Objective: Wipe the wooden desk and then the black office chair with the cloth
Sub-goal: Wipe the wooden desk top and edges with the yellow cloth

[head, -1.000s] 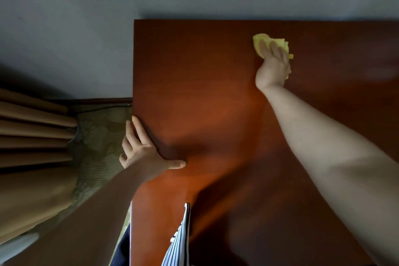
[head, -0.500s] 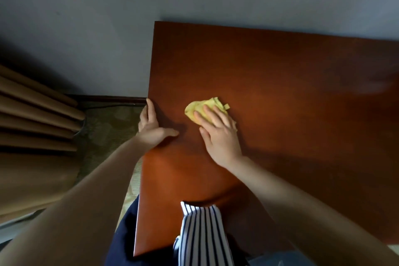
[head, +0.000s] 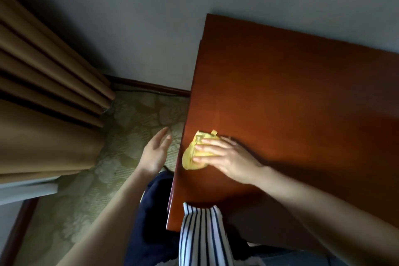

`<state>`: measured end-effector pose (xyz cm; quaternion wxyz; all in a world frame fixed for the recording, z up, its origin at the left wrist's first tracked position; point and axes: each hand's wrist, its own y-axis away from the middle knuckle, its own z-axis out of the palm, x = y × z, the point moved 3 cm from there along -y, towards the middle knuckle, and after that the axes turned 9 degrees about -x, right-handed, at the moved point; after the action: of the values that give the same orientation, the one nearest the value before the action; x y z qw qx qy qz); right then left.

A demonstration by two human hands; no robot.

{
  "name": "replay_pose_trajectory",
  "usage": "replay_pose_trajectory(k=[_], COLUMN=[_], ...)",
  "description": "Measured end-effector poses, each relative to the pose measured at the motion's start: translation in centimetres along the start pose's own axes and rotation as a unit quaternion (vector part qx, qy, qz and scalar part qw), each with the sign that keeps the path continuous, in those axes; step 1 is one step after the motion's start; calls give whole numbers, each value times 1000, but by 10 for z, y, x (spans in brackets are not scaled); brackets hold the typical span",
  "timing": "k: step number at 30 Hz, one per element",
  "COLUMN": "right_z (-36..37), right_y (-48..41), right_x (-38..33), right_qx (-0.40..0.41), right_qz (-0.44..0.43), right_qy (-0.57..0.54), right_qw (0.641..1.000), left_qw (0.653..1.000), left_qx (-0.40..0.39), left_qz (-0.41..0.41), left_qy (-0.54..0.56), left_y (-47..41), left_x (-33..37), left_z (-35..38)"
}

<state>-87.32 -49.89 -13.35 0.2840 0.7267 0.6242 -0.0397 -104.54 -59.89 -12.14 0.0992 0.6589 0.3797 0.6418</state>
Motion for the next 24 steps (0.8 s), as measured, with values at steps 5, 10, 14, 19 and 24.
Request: replay_pose_trajectory(k=[5,10,14,19,24], right_z=[-63,-103,-109,-79,-41], right_y=[-37,-82,-98,-83,-16], right_x=[40,66,74,41,6], right_qx=[97,139,205,227,235], right_qz=[35,131,241,251,167], right_qy=[-52,-71,-99,-90,-72], right_qw=[993,979,944,937,955], left_qw=[990,974,964,960,957], left_qx=[4,-12,-13,-1,20], left_qz=[40,89,107,124,130], left_qy=[-134,-210,-242,-251,-259], left_y=[13,26,30,29,21], left_x=[-2,8,22,42,60], left_z=[-5,-5,-3,2,25])
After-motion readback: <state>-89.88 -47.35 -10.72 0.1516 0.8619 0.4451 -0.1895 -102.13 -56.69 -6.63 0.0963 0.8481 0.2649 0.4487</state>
